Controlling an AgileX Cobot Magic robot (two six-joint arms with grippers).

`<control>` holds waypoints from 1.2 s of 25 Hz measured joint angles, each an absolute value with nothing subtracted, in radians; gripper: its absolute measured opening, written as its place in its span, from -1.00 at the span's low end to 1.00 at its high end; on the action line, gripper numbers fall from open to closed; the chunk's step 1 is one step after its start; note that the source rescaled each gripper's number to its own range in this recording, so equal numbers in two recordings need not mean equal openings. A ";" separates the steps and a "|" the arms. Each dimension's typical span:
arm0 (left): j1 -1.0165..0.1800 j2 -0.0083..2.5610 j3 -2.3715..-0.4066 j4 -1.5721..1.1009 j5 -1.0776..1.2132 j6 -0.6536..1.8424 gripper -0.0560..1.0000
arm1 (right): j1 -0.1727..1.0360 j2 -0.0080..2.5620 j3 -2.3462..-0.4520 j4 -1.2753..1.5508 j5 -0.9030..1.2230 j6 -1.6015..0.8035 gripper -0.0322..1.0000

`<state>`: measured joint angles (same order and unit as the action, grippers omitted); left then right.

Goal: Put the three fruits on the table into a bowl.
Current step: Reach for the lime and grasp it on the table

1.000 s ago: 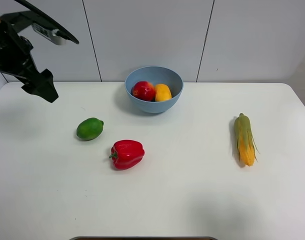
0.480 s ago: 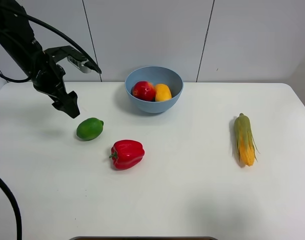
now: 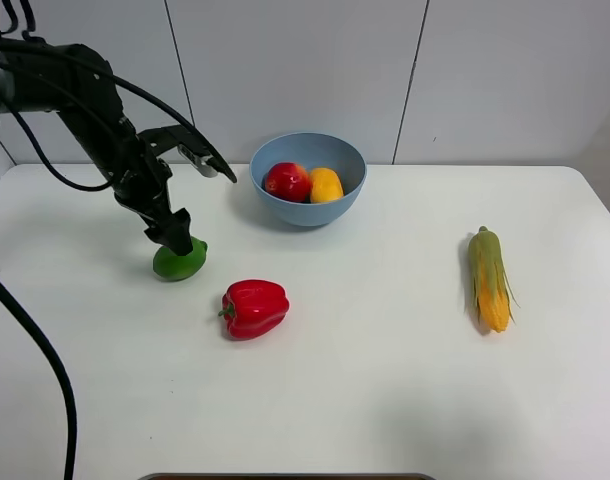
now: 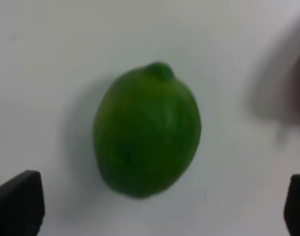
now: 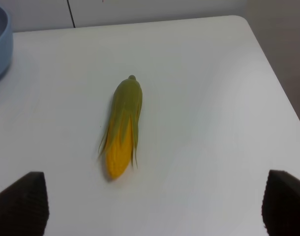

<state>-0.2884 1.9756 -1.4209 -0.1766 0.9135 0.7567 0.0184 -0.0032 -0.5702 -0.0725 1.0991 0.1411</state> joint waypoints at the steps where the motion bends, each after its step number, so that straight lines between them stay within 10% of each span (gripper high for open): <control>1: -0.296 1.988 -1.421 -0.175 0.902 0.757 0.99 | 0.018 -0.003 -0.570 -0.072 1.099 0.141 0.29; 30: -0.307 2.163 -1.421 -0.116 0.775 0.751 0.99 | 0.018 -0.003 -0.570 -0.072 1.099 0.141 0.29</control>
